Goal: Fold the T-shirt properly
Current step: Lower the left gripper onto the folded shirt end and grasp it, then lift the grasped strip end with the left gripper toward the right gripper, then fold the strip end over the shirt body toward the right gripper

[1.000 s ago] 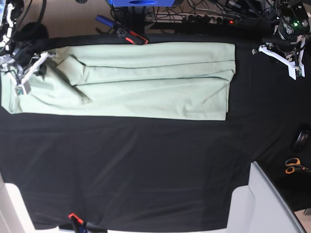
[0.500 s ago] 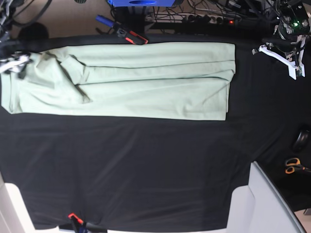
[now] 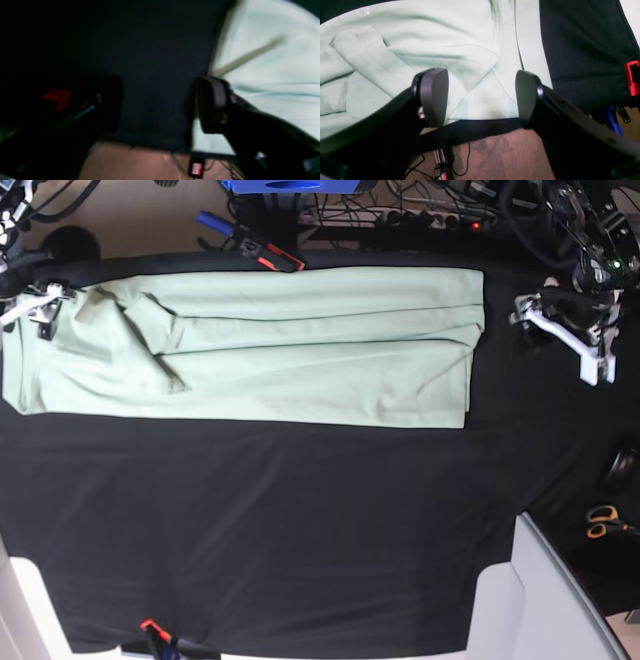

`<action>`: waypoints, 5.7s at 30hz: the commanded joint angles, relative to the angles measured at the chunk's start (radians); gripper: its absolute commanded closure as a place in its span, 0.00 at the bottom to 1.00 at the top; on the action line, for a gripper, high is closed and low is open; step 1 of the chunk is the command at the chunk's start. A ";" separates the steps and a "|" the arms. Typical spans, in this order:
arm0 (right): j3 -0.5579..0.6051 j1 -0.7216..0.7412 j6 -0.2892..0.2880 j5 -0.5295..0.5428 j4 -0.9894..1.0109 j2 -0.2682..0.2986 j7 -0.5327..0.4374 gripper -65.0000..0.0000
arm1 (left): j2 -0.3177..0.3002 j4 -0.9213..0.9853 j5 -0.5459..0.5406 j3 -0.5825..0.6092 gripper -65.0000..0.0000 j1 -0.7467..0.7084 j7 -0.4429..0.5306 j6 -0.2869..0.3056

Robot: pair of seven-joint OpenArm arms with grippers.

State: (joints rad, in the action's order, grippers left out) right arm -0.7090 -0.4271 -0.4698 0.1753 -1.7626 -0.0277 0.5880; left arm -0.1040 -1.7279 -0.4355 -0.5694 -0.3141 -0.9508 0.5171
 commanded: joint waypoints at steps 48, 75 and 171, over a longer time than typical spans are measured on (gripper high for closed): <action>-0.004 -0.003 -0.117 0.003 0.026 0.007 -0.021 0.39 | 0.011 0.358 -0.124 0.220 0.03 0.020 0.091 0.081; -0.004 -0.022 -0.119 0.003 0.026 0.007 -0.023 0.39 | 0.043 0.443 -0.122 0.220 0.92 0.099 0.092 0.079; -0.004 -0.023 -0.119 0.003 0.028 0.007 -0.016 0.39 | 0.026 -0.045 0.074 1.277 1.00 0.244 -0.236 -0.970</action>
State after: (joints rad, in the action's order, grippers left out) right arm -0.7082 -0.4469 -0.5861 0.1680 -1.7206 -0.0303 0.5919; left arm -0.0834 -1.7596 -0.3466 0.7101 -0.0788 -1.1889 -0.4492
